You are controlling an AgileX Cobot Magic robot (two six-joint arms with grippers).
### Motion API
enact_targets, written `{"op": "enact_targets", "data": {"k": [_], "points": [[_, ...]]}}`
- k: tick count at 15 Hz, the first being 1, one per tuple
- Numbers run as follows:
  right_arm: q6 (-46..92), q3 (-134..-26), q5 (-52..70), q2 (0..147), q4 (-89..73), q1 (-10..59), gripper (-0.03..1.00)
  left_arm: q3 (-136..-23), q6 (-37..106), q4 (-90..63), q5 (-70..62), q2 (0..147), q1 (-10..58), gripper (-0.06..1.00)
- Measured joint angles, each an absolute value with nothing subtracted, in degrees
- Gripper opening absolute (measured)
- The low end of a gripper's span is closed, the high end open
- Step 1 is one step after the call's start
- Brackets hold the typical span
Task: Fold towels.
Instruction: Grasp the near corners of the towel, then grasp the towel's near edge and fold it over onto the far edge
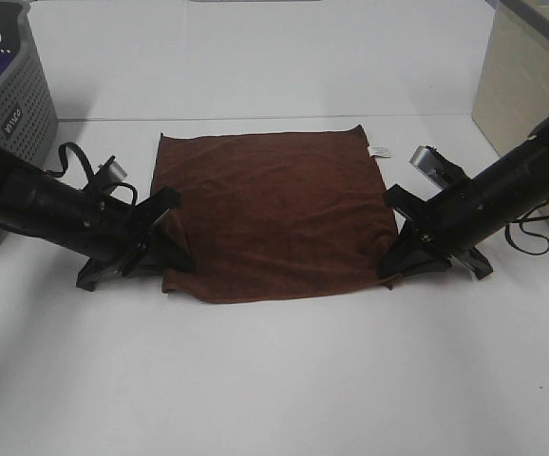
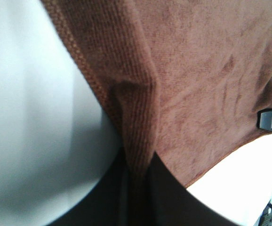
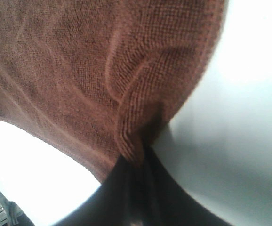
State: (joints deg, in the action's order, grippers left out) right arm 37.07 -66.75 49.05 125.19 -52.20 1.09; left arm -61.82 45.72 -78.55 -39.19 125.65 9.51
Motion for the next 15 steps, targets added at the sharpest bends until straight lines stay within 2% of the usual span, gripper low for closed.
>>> {"op": "enact_targets", "data": {"k": [5,12,15], "points": [[28.48,-65.89,51.74,120.09,-43.20,1.26,0.02,-61.54,36.15,-66.12,-43.37,124.05,10.14,0.01],[25.04,-47.21,52.48,108.63,-42.63,1.32,0.02,-47.67,32.03,-61.31,-44.92,112.99,11.40,0.01],[25.10,-49.79,51.80,107.14,-42.74,1.38,0.02,-49.27,31.68,-61.08,-42.06,109.61,11.46,0.01]]}}
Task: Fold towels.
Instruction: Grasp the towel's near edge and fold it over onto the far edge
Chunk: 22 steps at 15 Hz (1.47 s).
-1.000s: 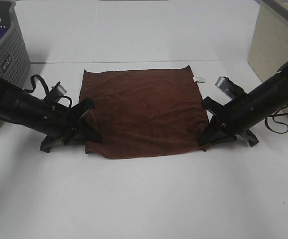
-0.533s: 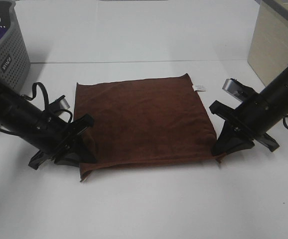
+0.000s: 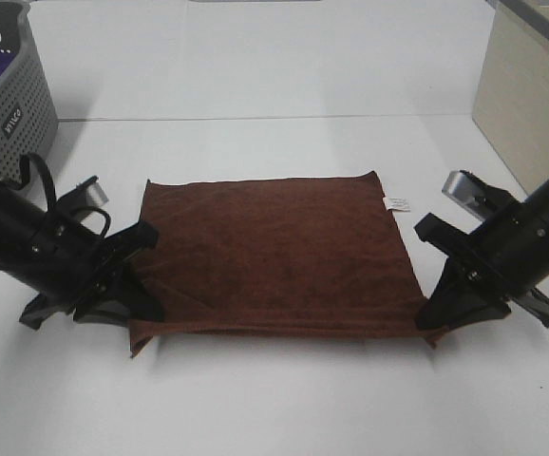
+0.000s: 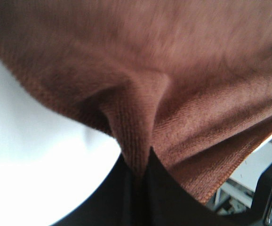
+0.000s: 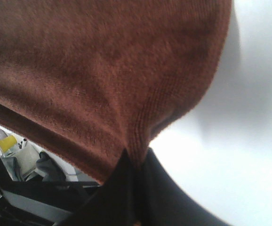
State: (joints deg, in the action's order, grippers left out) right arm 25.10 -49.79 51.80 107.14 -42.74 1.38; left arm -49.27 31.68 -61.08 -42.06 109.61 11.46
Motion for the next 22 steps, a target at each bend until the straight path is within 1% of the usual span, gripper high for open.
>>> {"op": "enact_targets", "data": {"k": [2,5,9,12,15,17,19,20,21,22], "points": [[25.21,-54.66,49.96,107.20,-42.74,1.55,0.02,-52.43,30.25,-61.08,-40.28,109.38,11.34,0.01],[25.21,-65.83,48.99,109.66,-41.54,2.92,0.02,-59.13,29.16,-59.93,-36.67,109.32,11.00,0.01],[25.27,-81.82,49.33,119.06,-40.57,3.90,0.02,-67.27,27.56,-57.47,-31.80,113.16,10.71,0.01],[25.27,-90.76,49.62,125.65,-40.68,4.01,0.02,-73.28,27.33,-56.26,-27.85,117.34,10.71,0.01],[25.27,-94.54,48.93,130.35,-40.39,4.01,0.02,-78.32,27.33,-55.75,-27.44,123.13,10.66,0.02],[25.27,-94.71,47.04,132.30,-40.39,4.01,0.02,-79.81,27.33,-55.46,-26.70,125.94,10.66,0.06],[25.27,-94.71,45.49,133.38,-39.94,4.01,0.04,-79.98,27.33,-55.18,-26.30,127.20,10.66,0.13],[25.27,-94.71,45.21,133.61,-39.94,4.01,0.08,-79.98,27.33,-54.95,-26.01,127.71,10.66,0.21],[25.27,-94.71,44.92,133.79,-39.88,3.95,0.17,-79.98,27.39,-54.83,-25.78,127.94,10.66,0.30],[25.27,-94.71,44.81,133.79,-39.88,3.95,0.31,-79.98,27.39,-54.77,-25.78,127.94,10.66,0.43]]}}
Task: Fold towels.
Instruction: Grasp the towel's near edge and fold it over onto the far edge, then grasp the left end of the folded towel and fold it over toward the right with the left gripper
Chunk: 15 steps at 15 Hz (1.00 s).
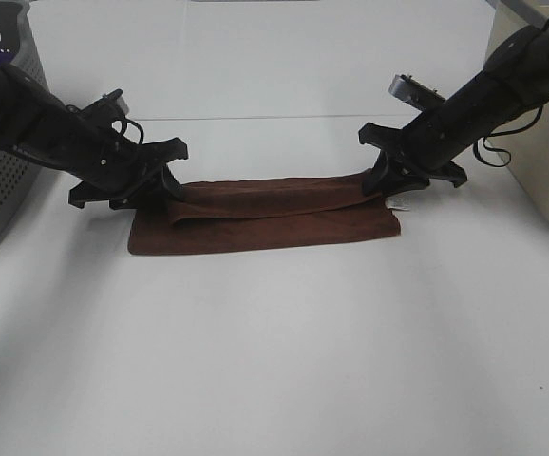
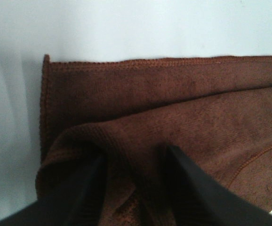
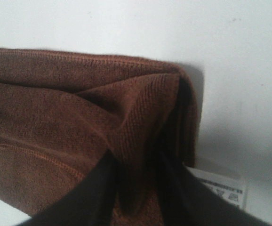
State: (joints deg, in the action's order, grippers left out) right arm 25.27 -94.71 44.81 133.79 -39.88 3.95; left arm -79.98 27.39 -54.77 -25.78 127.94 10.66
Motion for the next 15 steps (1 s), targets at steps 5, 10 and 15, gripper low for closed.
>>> {"op": "enact_targets", "data": {"k": [5,10,15], "points": [[25.27,-95.23,49.50,133.04,-39.71,3.84,0.91,-80.21,27.56,-52.02,-28.30,126.51,10.66,0.84],[22.17,-95.23,53.06,128.92,-34.55,3.84,0.93,-80.27,19.31,-39.42,-29.11,120.84,10.66,0.85],[18.56,-95.23,55.92,128.23,-30.31,3.84,0.93,-80.27,3.95,-24.01,-32.83,123.93,10.66,0.85]]}}
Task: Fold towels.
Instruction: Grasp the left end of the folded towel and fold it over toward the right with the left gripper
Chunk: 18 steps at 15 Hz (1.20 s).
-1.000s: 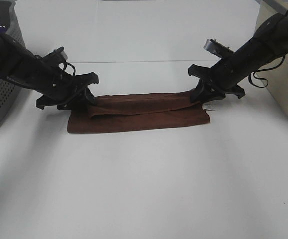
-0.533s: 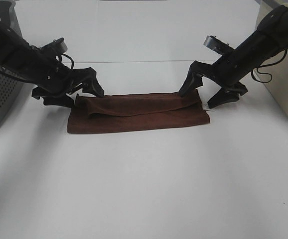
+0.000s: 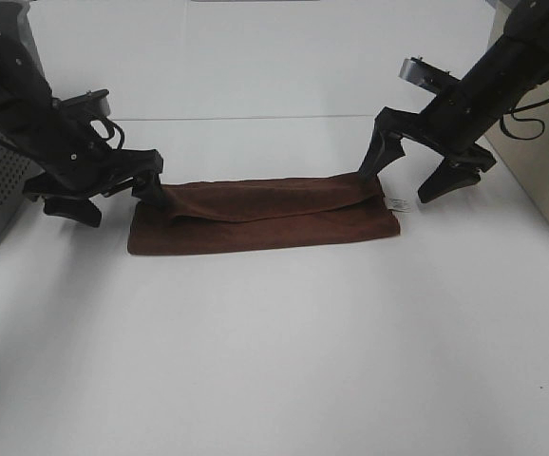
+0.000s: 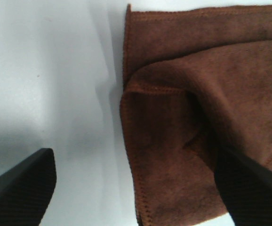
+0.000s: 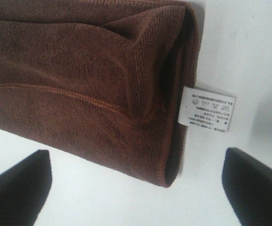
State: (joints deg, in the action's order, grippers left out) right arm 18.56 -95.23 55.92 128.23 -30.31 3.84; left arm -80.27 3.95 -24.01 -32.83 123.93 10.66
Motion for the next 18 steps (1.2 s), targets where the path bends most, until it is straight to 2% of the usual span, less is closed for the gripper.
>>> {"op": "enact_targets", "data": {"k": [3,7,8,11,12,16,18], "points": [[18.22,-95.23,56.04,128.23,-29.79,3.84,0.93,-80.67,4.76,-27.33,-32.03,125.76,10.66,0.81],[18.22,-95.23,56.04,128.17,-29.51,3.84,0.93,-80.90,18.56,-45.61,-31.17,127.71,10.66,0.63],[18.22,-95.23,55.86,128.17,-29.51,3.84,0.93,-80.90,21.03,-49.16,-31.28,128.29,10.66,0.56],[18.22,-95.23,55.69,128.17,-29.45,3.84,0.93,-80.56,22.69,-49.16,-31.34,128.63,10.43,0.11],[18.22,-95.23,55.52,128.17,-29.28,3.84,0.93,-80.56,21.83,-46.81,-31.34,128.51,10.08,0.05],[18.22,-95.23,55.35,128.17,-28.59,3.84,0.93,-80.56,14.55,-38.56,-31.28,122.90,4.81,0.03],[18.22,-95.23,55.06,128.17,-28.59,3.84,0.93,-81.07,14.04,-38.22,-31.80,120.49,4.70,0.03]]}}
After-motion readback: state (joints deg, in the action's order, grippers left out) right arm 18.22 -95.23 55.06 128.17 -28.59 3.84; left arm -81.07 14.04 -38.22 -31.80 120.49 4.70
